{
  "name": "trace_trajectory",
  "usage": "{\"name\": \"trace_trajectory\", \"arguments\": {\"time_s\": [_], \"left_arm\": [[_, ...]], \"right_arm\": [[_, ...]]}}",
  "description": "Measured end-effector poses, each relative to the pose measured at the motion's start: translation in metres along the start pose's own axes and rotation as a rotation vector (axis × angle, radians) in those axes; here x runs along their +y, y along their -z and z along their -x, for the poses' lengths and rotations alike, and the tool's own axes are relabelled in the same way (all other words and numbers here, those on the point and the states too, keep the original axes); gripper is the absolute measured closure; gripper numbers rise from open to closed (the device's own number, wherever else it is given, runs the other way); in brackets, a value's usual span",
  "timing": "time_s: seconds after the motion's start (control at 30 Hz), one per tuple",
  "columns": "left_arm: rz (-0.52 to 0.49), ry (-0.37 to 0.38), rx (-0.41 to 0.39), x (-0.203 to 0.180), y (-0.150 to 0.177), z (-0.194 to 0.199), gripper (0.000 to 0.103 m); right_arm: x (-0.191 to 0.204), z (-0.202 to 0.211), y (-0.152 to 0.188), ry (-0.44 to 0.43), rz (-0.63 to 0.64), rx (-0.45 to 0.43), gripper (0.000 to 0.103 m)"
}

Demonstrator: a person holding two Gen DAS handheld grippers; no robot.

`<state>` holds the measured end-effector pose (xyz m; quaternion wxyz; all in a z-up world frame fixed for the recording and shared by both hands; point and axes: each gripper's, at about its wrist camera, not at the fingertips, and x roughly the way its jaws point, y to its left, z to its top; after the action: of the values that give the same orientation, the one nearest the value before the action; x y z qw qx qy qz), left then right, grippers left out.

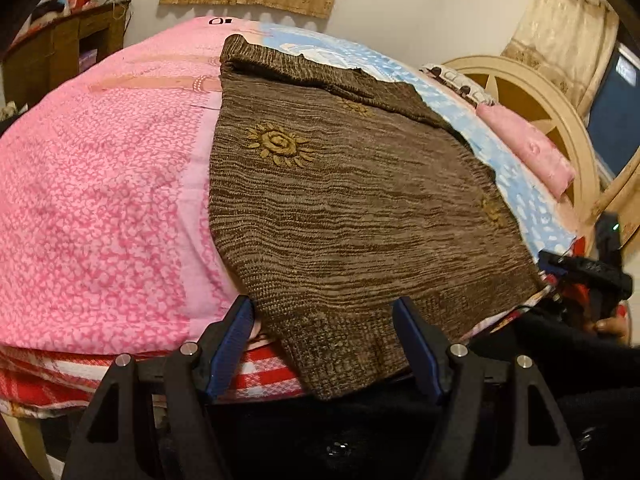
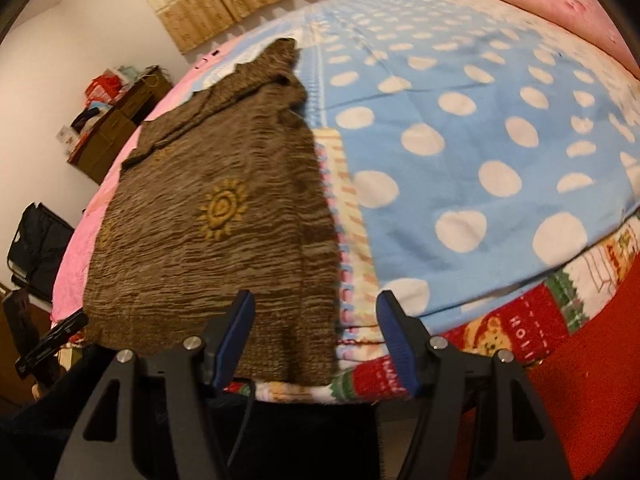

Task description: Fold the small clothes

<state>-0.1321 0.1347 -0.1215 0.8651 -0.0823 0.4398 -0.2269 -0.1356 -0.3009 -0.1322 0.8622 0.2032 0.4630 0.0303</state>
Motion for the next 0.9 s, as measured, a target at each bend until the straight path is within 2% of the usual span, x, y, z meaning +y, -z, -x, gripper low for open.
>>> {"name": "trace_trajectory", "arguments": {"time_s": [0.07, 0.13, 0.17, 0.2, 0.23, 0.27, 0.3, 0.33, 0.37, 0.5, 0.53, 0.57, 0.63, 0.77, 0.83, 0.9], "left_arm": [[0.012, 0.008, 0.0, 0.001, 0.0, 0.0, 0.031], [-0.002, 0.001, 0.001, -0.001, 0.0, 0.0, 0.031], [-0.006, 0.0, 0.0, -0.003, 0.0, 0.0, 0.035], [-0.003, 0.0, 0.0, -0.003, -0.001, 0.0, 0.044], [0.006, -0.002, 0.002, -0.002, -0.001, 0.0, 0.052], [0.022, -0.009, 0.005, 0.0, -0.002, -0.001, 0.067], [0.052, -0.014, 0.008, 0.004, -0.003, -0.002, 0.079], [0.068, -0.005, 0.012, 0.007, -0.003, -0.003, 0.082], [0.101, 0.02, 0.02, 0.013, -0.004, -0.003, 0.083], [0.158, 0.059, 0.04, 0.019, -0.015, 0.002, 0.088], [0.158, 0.06, 0.039, 0.017, -0.021, 0.005, 0.088], [0.155, 0.058, 0.036, 0.016, -0.026, 0.008, 0.088], [0.153, 0.061, 0.017, 0.011, -0.045, 0.015, 0.088], [0.137, 0.053, -0.066, 0.005, -0.106, 0.029, 0.088], [0.12, 0.01, -0.097, 0.005, -0.141, 0.025, 0.088], [0.06, -0.108, -0.129, 0.005, -0.177, 0.014, 0.088]], "right_arm": [[-0.003, -0.001, 0.0, 0.04, -0.012, 0.01, 0.038], [-0.003, -0.002, 0.001, 0.039, -0.011, 0.014, 0.038], [-0.002, -0.004, 0.002, 0.028, -0.002, 0.028, 0.038], [0.0, -0.007, 0.004, 0.022, 0.007, 0.043, 0.038], [0.002, -0.01, 0.005, 0.017, 0.019, 0.062, 0.044], [0.008, -0.014, 0.009, 0.011, 0.05, 0.089, 0.058], [0.012, -0.018, 0.01, 0.008, 0.072, 0.104, 0.065], [0.017, -0.021, 0.012, 0.012, 0.104, 0.125, 0.076], [0.021, -0.022, 0.014, 0.017, 0.129, 0.136, 0.086], [0.011, -0.021, 0.009, -0.094, 0.055, 0.173, 0.093], [0.008, -0.018, 0.006, -0.146, 0.017, 0.177, 0.093], [0.004, -0.012, -0.001, -0.242, -0.038, 0.174, 0.093], [0.005, -0.001, -0.018, -0.361, -0.078, 0.155, 0.093], [0.02, 0.019, -0.064, -0.518, -0.093, 0.101, 0.093], [0.03, 0.019, -0.09, -0.529, -0.081, 0.07, 0.093], [0.036, 0.009, -0.121, -0.505, -0.078, 0.039, 0.093]]}}
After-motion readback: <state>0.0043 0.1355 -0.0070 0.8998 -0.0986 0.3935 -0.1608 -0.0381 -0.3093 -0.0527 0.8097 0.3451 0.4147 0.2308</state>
